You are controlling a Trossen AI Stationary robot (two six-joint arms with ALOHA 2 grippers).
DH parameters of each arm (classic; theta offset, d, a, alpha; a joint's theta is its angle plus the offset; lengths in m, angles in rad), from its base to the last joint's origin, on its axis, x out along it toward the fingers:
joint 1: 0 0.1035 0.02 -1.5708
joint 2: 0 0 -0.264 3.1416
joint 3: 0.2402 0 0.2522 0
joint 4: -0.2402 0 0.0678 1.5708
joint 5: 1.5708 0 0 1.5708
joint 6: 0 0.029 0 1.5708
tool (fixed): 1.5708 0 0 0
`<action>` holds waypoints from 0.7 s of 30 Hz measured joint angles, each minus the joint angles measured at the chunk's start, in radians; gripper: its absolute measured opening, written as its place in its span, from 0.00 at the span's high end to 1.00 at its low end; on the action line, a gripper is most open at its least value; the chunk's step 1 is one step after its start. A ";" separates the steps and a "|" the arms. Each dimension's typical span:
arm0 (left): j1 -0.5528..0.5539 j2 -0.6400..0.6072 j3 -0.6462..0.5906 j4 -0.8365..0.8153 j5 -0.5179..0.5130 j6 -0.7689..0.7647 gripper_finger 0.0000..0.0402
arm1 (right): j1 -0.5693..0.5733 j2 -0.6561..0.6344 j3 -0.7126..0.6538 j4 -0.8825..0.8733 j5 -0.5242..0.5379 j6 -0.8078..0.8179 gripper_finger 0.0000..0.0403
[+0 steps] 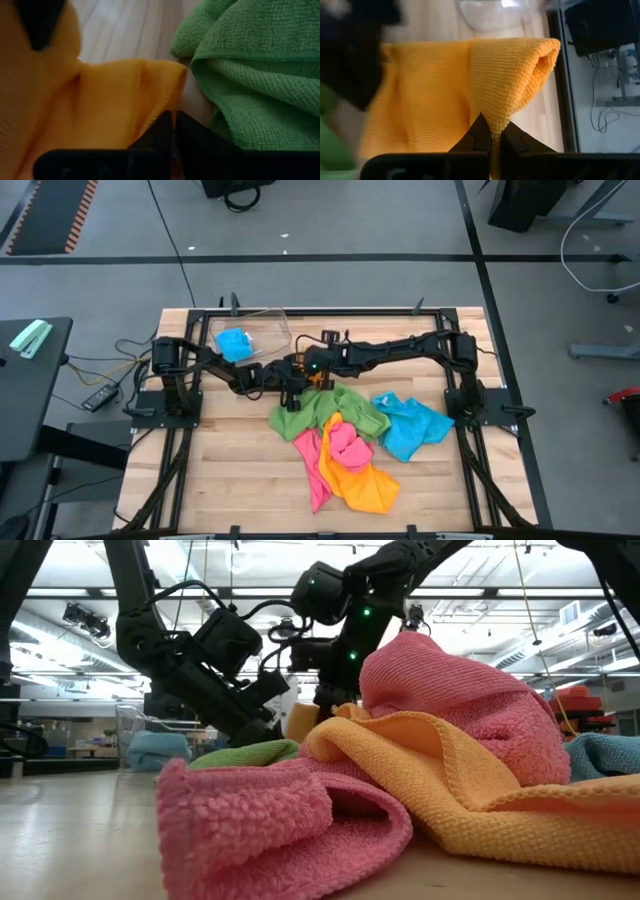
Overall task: Fold microfiber towels
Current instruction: Fold the top orange microfiber towel
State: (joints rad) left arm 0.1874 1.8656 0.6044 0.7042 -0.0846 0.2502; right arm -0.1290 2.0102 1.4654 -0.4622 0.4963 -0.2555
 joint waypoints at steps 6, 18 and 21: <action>0.000 0.000 0.000 0.003 0.000 0.004 0.93 | 0.039 0.011 0.000 -0.002 -0.033 0.000 0.97; 0.000 0.000 0.000 -0.009 -0.001 0.004 0.95 | 0.060 0.024 -0.001 -0.015 -0.078 0.018 0.97; 0.000 0.000 0.000 -0.009 -0.001 0.007 0.95 | 0.060 0.024 -0.008 -0.011 -0.094 0.019 0.97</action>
State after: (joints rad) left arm 0.1875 1.8656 0.6048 0.6955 -0.0853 0.2576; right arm -0.0692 2.0346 1.4575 -0.4734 0.4025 -0.2365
